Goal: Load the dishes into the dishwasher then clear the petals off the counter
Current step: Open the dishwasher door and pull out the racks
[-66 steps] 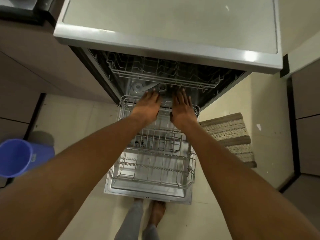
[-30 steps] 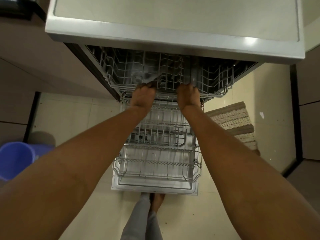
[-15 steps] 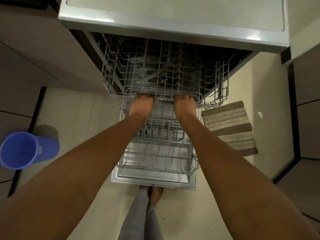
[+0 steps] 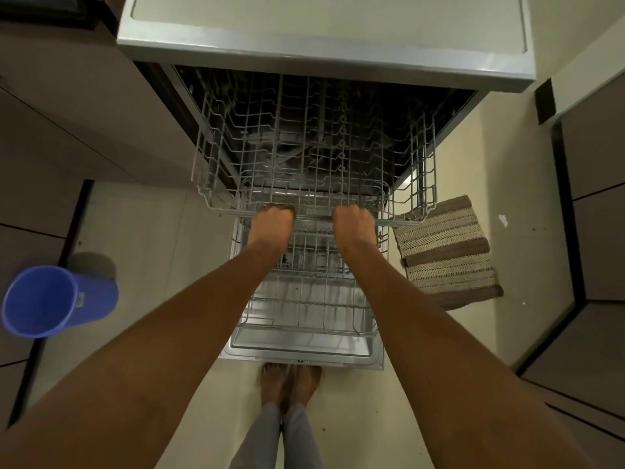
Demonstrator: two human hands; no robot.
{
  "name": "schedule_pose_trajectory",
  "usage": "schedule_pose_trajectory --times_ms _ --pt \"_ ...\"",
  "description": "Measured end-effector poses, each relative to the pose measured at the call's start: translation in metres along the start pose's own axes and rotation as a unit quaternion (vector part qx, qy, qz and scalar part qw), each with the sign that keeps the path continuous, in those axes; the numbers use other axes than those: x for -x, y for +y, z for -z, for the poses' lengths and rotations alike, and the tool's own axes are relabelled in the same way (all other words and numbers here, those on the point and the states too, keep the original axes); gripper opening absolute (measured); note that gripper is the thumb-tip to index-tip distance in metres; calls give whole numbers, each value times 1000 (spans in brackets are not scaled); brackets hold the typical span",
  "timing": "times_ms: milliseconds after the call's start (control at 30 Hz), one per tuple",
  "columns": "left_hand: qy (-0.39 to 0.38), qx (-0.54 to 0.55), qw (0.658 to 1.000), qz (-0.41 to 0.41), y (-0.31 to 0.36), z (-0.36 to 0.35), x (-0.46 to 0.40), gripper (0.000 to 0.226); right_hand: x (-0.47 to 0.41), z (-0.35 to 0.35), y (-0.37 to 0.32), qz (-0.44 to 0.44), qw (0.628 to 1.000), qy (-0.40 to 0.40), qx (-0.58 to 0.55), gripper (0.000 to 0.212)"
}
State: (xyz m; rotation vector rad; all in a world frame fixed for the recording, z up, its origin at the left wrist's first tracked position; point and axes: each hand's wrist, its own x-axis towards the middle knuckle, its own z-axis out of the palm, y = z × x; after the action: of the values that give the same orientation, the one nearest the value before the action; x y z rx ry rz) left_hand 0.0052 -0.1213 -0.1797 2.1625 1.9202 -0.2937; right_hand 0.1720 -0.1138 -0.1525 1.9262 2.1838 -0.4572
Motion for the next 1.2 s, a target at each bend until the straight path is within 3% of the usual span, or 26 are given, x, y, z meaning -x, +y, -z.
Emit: schedule_pose_trajectory --times_ms 167,1200 --pt "5 -3 1000 -12 8 -5 18 43 16 -3 2 5 1000 -9 8 16" --pt "-40 -10 999 3 24 -22 114 19 98 -44 -3 -1 999 -52 8 14"
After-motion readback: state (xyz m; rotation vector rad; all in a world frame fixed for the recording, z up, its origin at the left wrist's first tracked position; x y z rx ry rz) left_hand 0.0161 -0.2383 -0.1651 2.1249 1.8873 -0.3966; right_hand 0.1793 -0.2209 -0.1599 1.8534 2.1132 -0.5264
